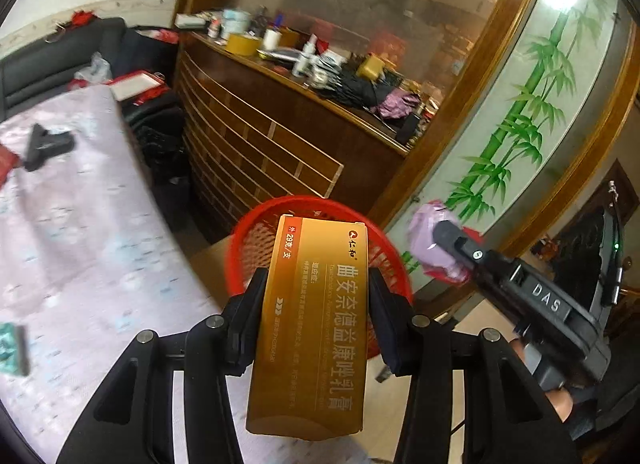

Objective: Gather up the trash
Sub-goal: 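Carry the orange box and red packaging over to the red wastebasket, then open both tools to drop the box and packaging into the wastebasket, then return to the table and grasp the red snack packet with the left tool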

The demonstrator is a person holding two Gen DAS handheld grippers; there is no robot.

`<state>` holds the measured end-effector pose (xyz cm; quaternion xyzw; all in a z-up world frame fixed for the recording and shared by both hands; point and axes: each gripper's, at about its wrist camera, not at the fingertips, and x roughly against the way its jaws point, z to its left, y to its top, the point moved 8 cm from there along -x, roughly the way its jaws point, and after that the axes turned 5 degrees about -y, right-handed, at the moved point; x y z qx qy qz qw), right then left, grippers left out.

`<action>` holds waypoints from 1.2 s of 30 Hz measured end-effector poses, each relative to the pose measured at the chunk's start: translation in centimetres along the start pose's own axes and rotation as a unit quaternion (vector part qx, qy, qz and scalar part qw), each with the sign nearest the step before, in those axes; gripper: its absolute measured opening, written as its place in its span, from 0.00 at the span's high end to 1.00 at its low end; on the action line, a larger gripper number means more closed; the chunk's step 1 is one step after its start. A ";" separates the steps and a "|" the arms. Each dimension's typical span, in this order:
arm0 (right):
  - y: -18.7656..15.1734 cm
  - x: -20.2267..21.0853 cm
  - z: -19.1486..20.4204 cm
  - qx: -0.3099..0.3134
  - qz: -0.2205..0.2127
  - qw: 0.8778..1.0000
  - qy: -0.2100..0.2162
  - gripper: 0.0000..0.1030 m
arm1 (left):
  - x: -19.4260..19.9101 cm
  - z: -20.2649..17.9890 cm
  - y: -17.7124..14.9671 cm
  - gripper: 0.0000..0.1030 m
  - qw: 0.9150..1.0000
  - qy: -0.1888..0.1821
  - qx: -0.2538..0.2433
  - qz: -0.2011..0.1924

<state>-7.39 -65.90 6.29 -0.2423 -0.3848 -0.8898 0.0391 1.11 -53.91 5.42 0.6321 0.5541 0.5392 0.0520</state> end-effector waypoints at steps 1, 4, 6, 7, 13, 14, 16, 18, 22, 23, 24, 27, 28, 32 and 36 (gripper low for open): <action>0.1 -0.4 -0.3 -0.004 0.004 1.000 0.000 0.79 | -0.9 0.0 0.3 0.55 1.000 0.004 0.004 -0.001; 0.7 -1.8 -1.5 -0.017 0.010 1.000 0.002 0.68 | -2.9 0.3 0.6 0.46 1.000 0.004 0.009 0.003; 0.5 -2.9 -2.3 -0.031 0.027 0.999 0.000 0.39 | -3.3 0.9 0.5 0.36 1.000 0.009 0.021 0.005; 0.4 -3.0 -2.7 -0.038 0.028 0.999 0.002 0.39 | -3.2 1.0 0.3 0.35 1.000 0.003 0.025 0.004; -0.3 -1.4 -2.5 -0.032 0.011 0.999 0.002 0.39 | -0.6 2.0 -0.8 0.34 1.000 0.003 0.022 0.001; -0.8 -1.0 -2.1 -0.032 0.012 0.999 0.007 0.39 | 0.1 2.4 -1.2 0.34 1.000 0.006 0.021 -0.002; -1.5 -0.7 -1.4 -0.031 0.016 0.999 0.017 0.39 | 1.6 3.2 -2.0 0.33 1.000 0.016 0.019 -0.006; -2.6 -0.7 -0.2 -0.025 0.029 0.999 0.029 0.39 | 3.2 4.1 -3.0 0.33 0.999 0.028 0.020 -0.009; -4.8 -0.6 2.5 -0.010 0.049 0.998 0.047 0.39 | 6.4 6.2 -5.3 0.32 0.998 0.043 0.032 -0.012; -5.7 -0.7 3.7 -0.002 0.055 0.997 0.054 0.39 | 7.1 6.8 -5.9 0.32 0.998 0.045 0.038 -0.013; -6.2 -0.7 4.5 0.003 0.059 0.997 0.059 0.39 | 7.8 7.3 -6.5 0.32 0.998 0.050 0.042 -0.013; -8.3 -1.0 7.6 0.031 0.076 0.994 0.074 0.39 | 10.4 9.1 -8.2 0.32 0.996 0.069 0.046 -0.019; -9.0 -1.2 8.5 0.038 0.082 0.993 0.078 0.39 | 11.0 9.5 -8.5 0.32 0.996 0.075 0.048 -0.022; -12.6 -2.4 12.5 0.076 0.116 0.986 0.093 0.39 | 14.2 12.0 -10.6 0.32 0.993 0.089 0.067 -0.033; -15.8 -3.8 15.7 0.107 0.148 0.978 0.101 0.39 | 17.3 14.6 -12.3 0.32 0.989 0.118 0.076 -0.047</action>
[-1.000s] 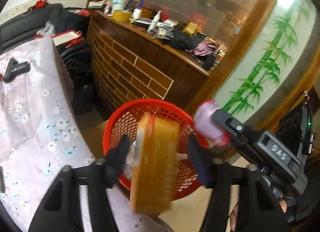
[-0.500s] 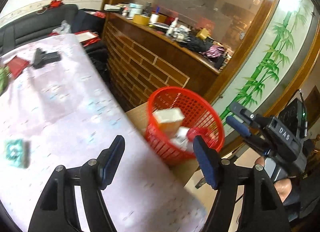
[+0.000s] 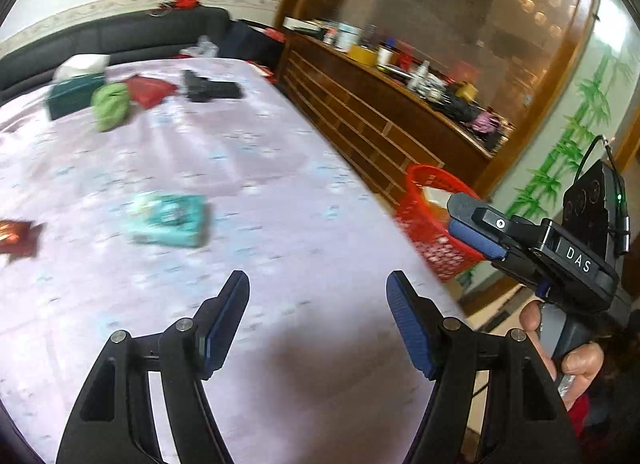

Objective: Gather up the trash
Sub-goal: 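Return to the table and grasp the red snack packet with the left tool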

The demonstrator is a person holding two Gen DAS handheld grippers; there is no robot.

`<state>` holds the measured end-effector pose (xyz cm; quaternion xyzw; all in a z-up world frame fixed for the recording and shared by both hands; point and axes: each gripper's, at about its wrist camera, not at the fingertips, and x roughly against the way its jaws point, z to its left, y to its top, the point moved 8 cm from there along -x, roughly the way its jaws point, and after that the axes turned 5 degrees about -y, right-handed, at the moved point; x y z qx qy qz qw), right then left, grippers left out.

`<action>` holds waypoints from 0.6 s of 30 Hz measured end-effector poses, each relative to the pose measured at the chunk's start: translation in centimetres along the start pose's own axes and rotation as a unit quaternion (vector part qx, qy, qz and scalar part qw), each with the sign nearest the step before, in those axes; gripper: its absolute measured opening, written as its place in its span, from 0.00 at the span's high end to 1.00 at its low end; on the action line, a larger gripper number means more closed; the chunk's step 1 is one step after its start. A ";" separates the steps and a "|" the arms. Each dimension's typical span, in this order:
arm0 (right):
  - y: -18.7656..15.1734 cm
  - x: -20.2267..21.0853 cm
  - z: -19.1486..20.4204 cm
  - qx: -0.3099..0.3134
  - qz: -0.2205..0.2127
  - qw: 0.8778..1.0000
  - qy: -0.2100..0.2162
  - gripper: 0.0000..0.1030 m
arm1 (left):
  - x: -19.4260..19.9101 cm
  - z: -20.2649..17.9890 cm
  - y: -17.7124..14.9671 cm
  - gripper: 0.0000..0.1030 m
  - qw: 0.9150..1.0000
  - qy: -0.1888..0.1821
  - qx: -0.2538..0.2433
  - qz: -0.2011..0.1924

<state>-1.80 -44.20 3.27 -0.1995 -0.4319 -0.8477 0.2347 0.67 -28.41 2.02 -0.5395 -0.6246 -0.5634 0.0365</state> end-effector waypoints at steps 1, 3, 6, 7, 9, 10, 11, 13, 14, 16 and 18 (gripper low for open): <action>-0.6 -0.8 1.0 0.008 0.011 1.000 0.004 0.39 | 0.6 1.0 -0.2 0.32 1.000 0.009 0.002 -0.003; -1.6 -2.1 2.3 0.021 0.028 0.999 0.006 0.39 | 2.0 3.3 -0.5 0.32 0.999 0.028 0.011 -0.012; -2.8 -3.6 4.1 0.041 0.050 0.998 0.009 0.39 | 4.3 8.3 -0.3 0.32 0.996 0.074 0.035 -0.022; -3.2 -3.9 4.7 0.047 0.054 0.997 0.011 0.39 | 4.8 9.7 -0.1 0.32 0.995 0.085 0.042 -0.024; -3.9 -4.4 5.7 0.060 0.060 0.996 0.013 0.39 | 6.4 13.8 0.6 0.32 0.990 0.121 0.064 -0.036; -4.2 -4.5 6.1 0.065 0.063 0.996 0.013 0.39 | 7.1 16.1 1.1 0.32 0.986 0.141 0.079 -0.040; -4.4 -4.7 6.3 0.068 0.065 0.995 0.014 0.39 | 7.7 18.0 1.7 0.32 0.983 0.156 0.092 -0.042; -4.9 -5.1 6.8 0.074 0.070 0.995 0.014 0.39 | 8.6 21.9 3.0 0.32 0.978 0.172 0.110 -0.051; -5.1 -5.3 6.9 0.075 0.074 0.994 0.013 0.39 | 8.7 23.6 3.7 0.32 0.974 0.187 0.119 -0.054; -5.4 -5.7 7.1 0.074 0.081 0.994 0.014 0.39 | 8.4 27.2 4.8 0.32 0.969 0.203 0.134 -0.052; -5.8 -5.9 7.2 0.075 0.085 0.993 0.013 0.39 | 7.4 30.1 5.4 0.33 0.966 0.207 0.152 -0.041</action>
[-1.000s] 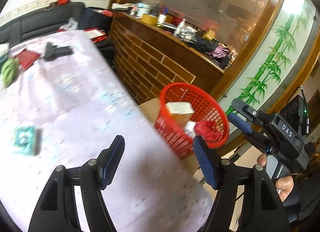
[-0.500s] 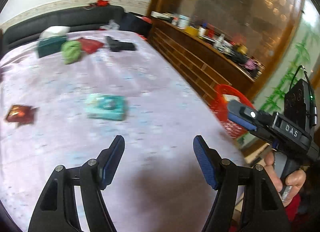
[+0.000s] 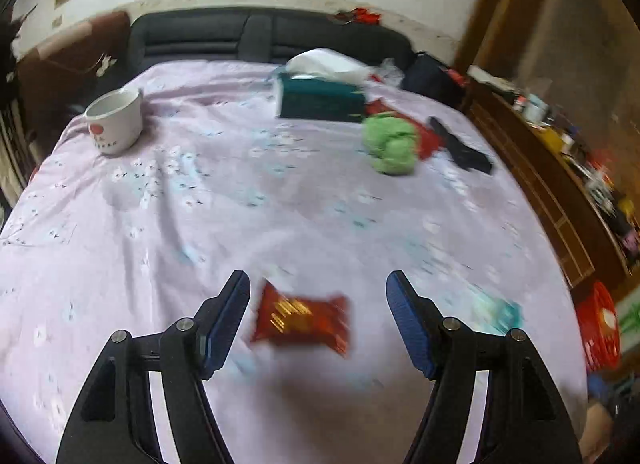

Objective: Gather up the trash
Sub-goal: 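Return to the table and grasp the red snack packet with the left tool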

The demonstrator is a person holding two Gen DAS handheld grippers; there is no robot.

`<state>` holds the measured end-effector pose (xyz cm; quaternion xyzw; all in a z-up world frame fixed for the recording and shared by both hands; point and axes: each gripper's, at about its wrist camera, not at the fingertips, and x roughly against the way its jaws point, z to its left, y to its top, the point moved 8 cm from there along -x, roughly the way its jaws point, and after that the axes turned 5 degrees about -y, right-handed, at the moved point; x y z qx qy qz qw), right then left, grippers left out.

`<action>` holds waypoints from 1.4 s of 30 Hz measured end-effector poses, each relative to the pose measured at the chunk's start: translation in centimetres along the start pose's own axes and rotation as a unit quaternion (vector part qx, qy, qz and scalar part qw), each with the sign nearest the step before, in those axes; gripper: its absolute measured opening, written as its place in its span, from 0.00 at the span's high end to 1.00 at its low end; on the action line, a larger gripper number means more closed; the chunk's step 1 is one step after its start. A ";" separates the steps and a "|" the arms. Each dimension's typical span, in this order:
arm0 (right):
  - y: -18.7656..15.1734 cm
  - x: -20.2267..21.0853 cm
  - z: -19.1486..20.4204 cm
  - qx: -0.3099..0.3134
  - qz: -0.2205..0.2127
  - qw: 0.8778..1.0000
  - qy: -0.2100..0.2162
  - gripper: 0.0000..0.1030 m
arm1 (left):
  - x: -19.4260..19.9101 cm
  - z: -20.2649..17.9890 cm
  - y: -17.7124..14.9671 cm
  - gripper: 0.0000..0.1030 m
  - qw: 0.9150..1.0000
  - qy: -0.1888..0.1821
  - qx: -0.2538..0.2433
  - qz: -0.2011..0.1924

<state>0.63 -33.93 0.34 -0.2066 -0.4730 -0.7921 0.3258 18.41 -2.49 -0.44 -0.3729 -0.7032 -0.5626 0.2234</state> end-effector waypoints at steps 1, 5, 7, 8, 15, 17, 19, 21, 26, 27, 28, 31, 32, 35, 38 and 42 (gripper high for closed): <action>-0.1 -0.1 0.0 0.001 0.001 1.000 -0.001 0.39 | -0.7 0.5 0.2 0.35 1.000 -0.006 0.003 0.008; -0.2 -0.2 -0.4 0.002 0.005 1.000 -0.007 0.39 | -3.7 1.1 0.0 0.39 0.997 -0.047 0.020 0.051; -0.2 -0.5 -0.7 0.000 0.007 1.000 -0.008 0.39 | -4.1 0.9 -0.9 0.39 0.996 -0.059 0.020 0.068; -0.2 -0.5 -0.7 -0.001 0.008 1.000 -0.007 0.39 | -4.0 0.7 -1.7 0.39 0.995 -0.062 0.017 0.078; -0.3 -1.3 -1.0 -0.006 0.021 1.000 0.000 0.39 | -1.1 -2.4 -8.1 0.39 0.983 -0.123 -0.039 0.129; -0.3 -1.6 -0.8 -0.004 0.023 1.000 0.002 0.39 | 0.0 -2.7 -8.7 0.39 0.987 -0.098 -0.068 0.110; -0.2 -1.9 -0.5 -0.001 0.027 1.000 0.004 0.39 | 0.8 -2.5 -8.2 0.39 0.991 -0.073 -0.078 0.084; -0.1 -2.0 0.0 0.005 0.027 1.000 0.005 0.39 | 1.4 -2.0 -6.8 0.39 0.993 -0.055 -0.079 0.062; 0.3 -1.9 0.7 0.022 0.023 1.000 0.000 0.39 | 0.6 -1.6 -3.9 0.37 0.994 -0.060 -0.078 0.049; 0.4 -2.0 0.7 0.021 0.024 0.999 -0.001 0.39 | -0.1 -1.9 -3.8 0.37 0.993 -0.059 -0.091 0.057; 0.5 -2.1 0.7 0.020 0.025 0.999 -0.001 0.39 | -0.8 -2.3 -3.9 0.37 0.991 -0.059 -0.099 0.064; 0.9 -2.3 0.8 0.022 0.027 0.999 -0.003 0.39 | -2.4 -2.9 -4.6 0.37 0.987 -0.043 -0.129 0.081; 1.1 -2.4 0.8 0.027 0.028 0.999 -0.006 0.39 | -2.8 -3.0 -4.9 0.37 0.987 -0.035 -0.137 0.081; 1.7 -3.2 1.2 0.043 0.039 0.998 -0.011 0.39 | -3.3 -3.0 -5.4 0.50 0.985 -0.009 -0.158 0.073; 2.5 -4.2 1.6 0.055 0.044 0.997 -0.015 0.39 | -3.8 -2.6 -5.9 0.61 0.986 0.005 -0.152 0.074; 4.4 -6.7 2.5 0.073 0.052 0.996 -0.027 0.39 | -3.5 -2.7 -6.2 0.65 0.988 0.028 -0.138 0.057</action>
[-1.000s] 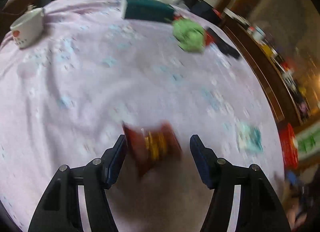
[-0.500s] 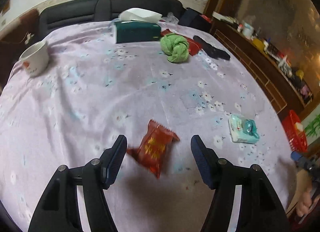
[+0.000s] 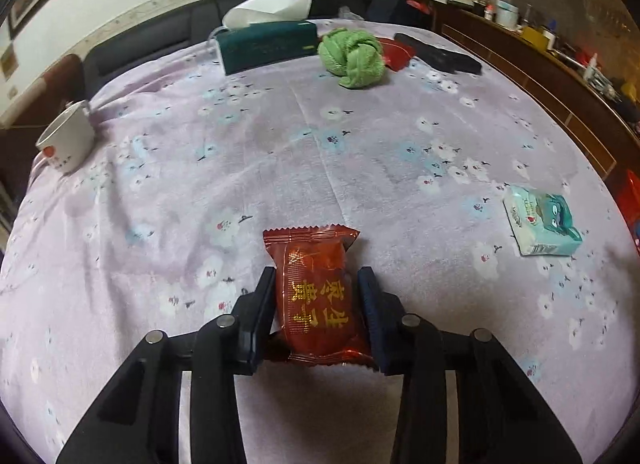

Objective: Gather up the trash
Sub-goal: 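Grasp the teal tissue pack with the right tool while the left tool holds the snack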

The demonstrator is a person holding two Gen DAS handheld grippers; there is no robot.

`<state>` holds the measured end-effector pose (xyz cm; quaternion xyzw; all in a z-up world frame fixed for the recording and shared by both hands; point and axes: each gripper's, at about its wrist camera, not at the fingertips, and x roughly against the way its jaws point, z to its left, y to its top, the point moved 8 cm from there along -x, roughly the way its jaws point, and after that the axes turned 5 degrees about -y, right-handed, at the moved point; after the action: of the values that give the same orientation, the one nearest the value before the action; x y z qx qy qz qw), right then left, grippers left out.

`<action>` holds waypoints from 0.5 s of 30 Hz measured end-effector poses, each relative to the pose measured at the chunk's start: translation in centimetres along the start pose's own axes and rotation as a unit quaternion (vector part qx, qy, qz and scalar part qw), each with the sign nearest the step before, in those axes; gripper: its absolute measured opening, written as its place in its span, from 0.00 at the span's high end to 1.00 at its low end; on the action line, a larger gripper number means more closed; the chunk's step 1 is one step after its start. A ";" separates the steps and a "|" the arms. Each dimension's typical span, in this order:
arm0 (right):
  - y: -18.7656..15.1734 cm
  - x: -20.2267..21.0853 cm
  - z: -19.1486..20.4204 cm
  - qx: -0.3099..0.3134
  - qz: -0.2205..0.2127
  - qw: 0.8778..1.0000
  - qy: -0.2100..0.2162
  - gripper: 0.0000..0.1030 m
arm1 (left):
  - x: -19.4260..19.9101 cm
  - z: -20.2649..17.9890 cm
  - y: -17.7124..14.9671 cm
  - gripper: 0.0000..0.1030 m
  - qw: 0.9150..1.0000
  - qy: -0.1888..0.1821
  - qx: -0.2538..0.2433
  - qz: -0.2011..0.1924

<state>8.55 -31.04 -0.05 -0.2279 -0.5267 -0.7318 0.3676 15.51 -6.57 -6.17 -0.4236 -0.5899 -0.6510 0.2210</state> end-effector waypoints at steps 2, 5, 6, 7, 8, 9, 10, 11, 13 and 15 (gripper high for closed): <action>1.2 -1.3 0.5 0.013 -0.002 1.000 -0.009 0.39 | 0.4 -0.1 -0.3 0.68 1.000 0.004 0.017 -0.002; 2.7 -4.1 1.1 0.035 0.003 0.999 -0.018 0.39 | 2.3 -1.0 -1.1 0.68 0.999 -0.013 0.039 -0.021; 3.1 -5.2 1.1 0.039 0.007 0.999 -0.024 0.39 | 3.1 -1.5 -1.5 0.68 0.998 -0.017 0.046 -0.029; 3.3 -6.5 1.1 0.042 0.014 0.999 -0.030 0.39 | 3.8 -2.1 -2.0 0.68 0.998 -0.022 0.050 -0.037; 3.4 -7.6 0.9 0.043 0.021 0.998 -0.035 0.39 | 4.4 -2.7 -2.5 0.68 0.997 -0.032 0.054 -0.044; 3.5 -8.3 0.8 0.043 0.025 0.998 -0.037 0.39 | 4.9 -3.4 -3.1 0.68 0.996 -0.043 0.059 -0.048; 3.5 -8.9 0.8 0.042 0.029 0.998 -0.036 0.40 | 5.2 -4.0 -3.7 0.68 0.995 -0.056 0.064 -0.050; 3.4 -9.6 0.8 0.041 0.036 0.998 -0.034 0.40 | 5.4 -4.5 -4.2 0.67 0.994 -0.067 0.068 -0.050; 2.8 -10.4 1.0 0.041 0.051 0.997 -0.028 0.40 | 5.6 -5.1 -4.9 0.67 0.993 -0.077 0.074 -0.050; 1.8 -10.6 1.8 0.052 0.062 0.997 -0.019 0.40 | 5.5 -5.4 -5.3 0.67 0.994 -0.074 0.068 -0.049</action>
<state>16.47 -26.53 -5.99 -0.2542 -0.5558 -0.6749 0.4135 6.76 -9.46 -4.48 -0.4250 -0.6675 -0.5865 0.1725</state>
